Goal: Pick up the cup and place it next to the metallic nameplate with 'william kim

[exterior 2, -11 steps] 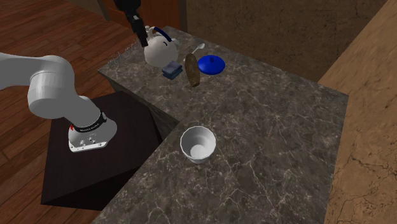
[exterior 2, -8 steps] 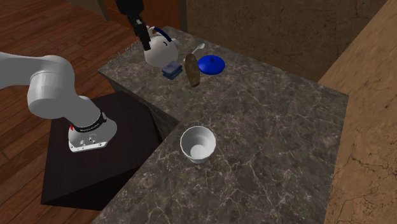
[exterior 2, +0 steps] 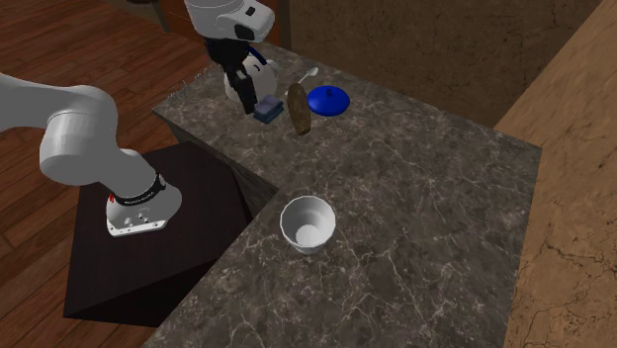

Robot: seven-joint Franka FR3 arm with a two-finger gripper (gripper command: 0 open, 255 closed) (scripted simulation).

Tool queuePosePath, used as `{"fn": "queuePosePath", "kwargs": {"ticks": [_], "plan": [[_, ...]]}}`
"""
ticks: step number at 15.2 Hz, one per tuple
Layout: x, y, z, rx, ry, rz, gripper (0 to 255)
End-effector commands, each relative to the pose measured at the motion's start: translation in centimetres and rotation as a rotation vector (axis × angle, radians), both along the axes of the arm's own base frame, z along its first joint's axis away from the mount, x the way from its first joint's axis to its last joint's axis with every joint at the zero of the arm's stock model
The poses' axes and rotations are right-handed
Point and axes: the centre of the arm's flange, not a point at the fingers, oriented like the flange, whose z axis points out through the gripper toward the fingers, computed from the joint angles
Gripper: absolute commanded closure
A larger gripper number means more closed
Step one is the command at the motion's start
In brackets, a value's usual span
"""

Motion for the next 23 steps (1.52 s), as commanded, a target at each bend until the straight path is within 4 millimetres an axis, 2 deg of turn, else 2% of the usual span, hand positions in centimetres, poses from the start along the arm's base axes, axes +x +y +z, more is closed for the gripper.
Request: {"fn": "queuePosePath", "kwargs": {"ticks": [1, 23], "plan": [[0.5, -2.6, -0.8, 0.005, 0.003, -0.003, 0], [5.2, -30.3, -11.3, 0.067, 0.034, -0.044, 0]]}}
